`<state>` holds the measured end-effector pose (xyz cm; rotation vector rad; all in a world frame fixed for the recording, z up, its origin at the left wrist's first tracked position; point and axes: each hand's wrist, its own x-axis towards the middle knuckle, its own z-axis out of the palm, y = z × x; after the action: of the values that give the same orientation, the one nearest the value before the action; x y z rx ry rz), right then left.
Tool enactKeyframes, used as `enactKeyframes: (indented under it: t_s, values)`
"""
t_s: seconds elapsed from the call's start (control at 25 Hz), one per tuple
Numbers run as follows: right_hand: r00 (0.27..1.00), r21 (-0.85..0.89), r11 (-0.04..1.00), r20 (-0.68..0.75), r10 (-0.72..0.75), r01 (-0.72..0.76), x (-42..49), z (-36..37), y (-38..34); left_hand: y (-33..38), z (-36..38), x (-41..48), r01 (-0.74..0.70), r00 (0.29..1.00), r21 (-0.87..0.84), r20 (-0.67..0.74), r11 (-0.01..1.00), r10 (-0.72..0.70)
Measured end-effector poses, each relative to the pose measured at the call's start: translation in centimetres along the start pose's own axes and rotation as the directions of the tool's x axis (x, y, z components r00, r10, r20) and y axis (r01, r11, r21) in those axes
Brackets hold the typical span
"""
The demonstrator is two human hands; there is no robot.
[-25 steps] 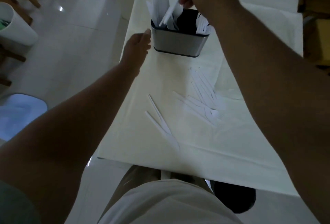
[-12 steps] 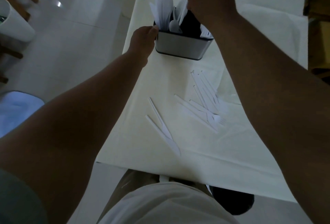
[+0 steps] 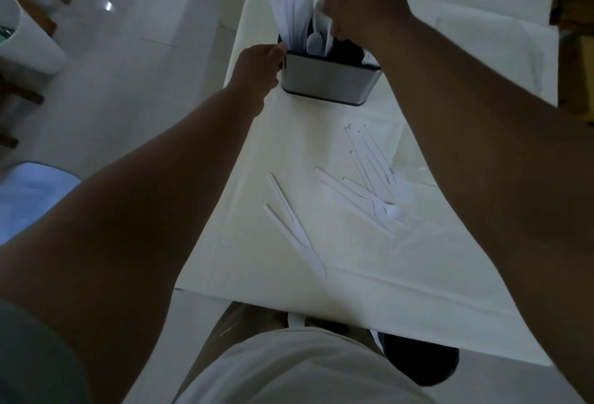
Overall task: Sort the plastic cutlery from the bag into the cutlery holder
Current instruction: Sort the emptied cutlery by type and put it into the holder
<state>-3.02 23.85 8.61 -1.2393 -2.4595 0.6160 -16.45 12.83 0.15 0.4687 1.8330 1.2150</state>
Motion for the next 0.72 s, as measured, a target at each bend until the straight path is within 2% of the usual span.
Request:
enactKeyframes:
  t_s: [0.12,0.2,0.32,0.48,0.72]
  values:
    - [0.971,-0.265,0.957,0.232,-0.052,0.115,-0.4,0.6,0.5,0.0,-0.1,0.0,-0.017,1.0,0.03,0.015,0.999,0.017]
    - [0.974,-0.282,0.95,0.213,-0.072,0.132,-1.1,0.0,0.3,0.0,-0.2,0.1,-0.024,0.999,0.063,0.041,0.998,0.022]
    - [0.961,-0.359,0.891,0.102,-0.259,0.278,-1.9,-0.2,0.2,0.3,-0.2,-0.2,-0.001,1.0,0.046,0.009,0.999,0.001]
    - [0.882,-0.397,0.791,0.287,-0.374,0.465,-2.9,2.8,1.0,0.2,-0.2,-0.3,-0.007,1.0,0.029,0.0,1.0,0.007]
    - [0.919,-0.421,0.82,0.242,-0.31,0.387,-3.2,3.5,1.6,0.3,-0.1,-0.5,-0.012,1.0,0.018,-0.014,1.0,0.012]
